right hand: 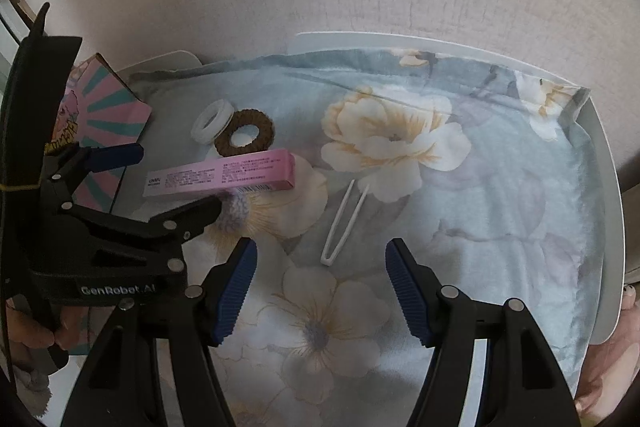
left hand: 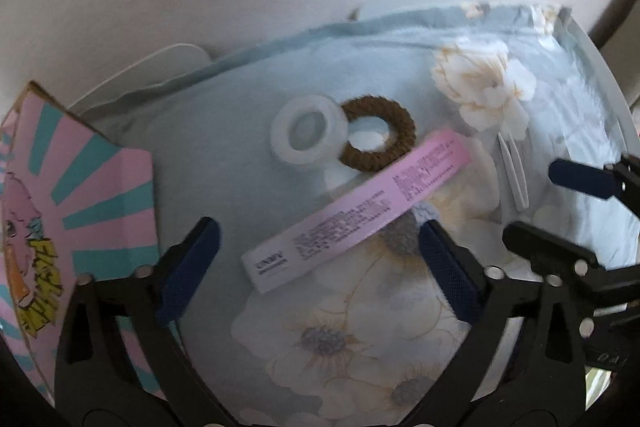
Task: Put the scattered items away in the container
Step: 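Grasp the pink UNMV tube with the left gripper while the right grasps the white hair pin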
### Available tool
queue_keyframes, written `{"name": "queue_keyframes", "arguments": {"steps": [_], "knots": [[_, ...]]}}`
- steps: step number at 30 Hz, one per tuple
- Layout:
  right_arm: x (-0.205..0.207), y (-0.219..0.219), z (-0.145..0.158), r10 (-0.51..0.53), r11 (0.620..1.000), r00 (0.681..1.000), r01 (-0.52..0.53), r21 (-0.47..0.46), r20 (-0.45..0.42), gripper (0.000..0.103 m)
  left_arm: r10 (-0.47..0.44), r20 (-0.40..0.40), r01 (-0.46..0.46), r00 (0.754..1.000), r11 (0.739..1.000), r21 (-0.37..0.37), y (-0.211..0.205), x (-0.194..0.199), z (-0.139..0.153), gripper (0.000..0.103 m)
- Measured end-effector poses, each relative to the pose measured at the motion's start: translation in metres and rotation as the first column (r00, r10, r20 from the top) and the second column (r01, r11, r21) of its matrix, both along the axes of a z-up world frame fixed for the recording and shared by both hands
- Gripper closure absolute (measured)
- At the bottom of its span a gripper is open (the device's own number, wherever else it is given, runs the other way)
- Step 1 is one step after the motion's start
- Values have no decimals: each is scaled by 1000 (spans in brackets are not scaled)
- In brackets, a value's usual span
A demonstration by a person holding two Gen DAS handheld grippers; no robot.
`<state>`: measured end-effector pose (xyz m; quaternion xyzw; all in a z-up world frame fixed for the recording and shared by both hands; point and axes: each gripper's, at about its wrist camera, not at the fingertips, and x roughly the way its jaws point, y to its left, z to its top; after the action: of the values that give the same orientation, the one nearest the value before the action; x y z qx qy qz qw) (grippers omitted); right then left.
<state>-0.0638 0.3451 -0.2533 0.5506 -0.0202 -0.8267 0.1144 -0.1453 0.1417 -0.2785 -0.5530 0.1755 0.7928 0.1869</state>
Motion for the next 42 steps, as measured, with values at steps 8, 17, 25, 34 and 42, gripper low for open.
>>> {"name": "queue_keyframes", "arguments": {"steps": [8,17,25,34,42], "knots": [[-6,-2,-6,31,999,1000,-31,21,3,57,-77,-40,77,996,997,-6,7,17,1,43],[-5,1,-10,29,998,999,-28,59,-23,87,-90,-46,89,995,996,-12,6,38,2,72],[2,33,-7,-62,996,998,60,-58,-21,94,-43,-26,44,999,999,30,-4,49,5,78],[18,47,4,-111,992,993,108,-71,-40,94,-34,-27,36,999,996,83,-11,70,17,81],[21,45,10,-122,990,991,118,-81,-54,94,-46,-33,49,998,993,109,8,54,28,81]]}}
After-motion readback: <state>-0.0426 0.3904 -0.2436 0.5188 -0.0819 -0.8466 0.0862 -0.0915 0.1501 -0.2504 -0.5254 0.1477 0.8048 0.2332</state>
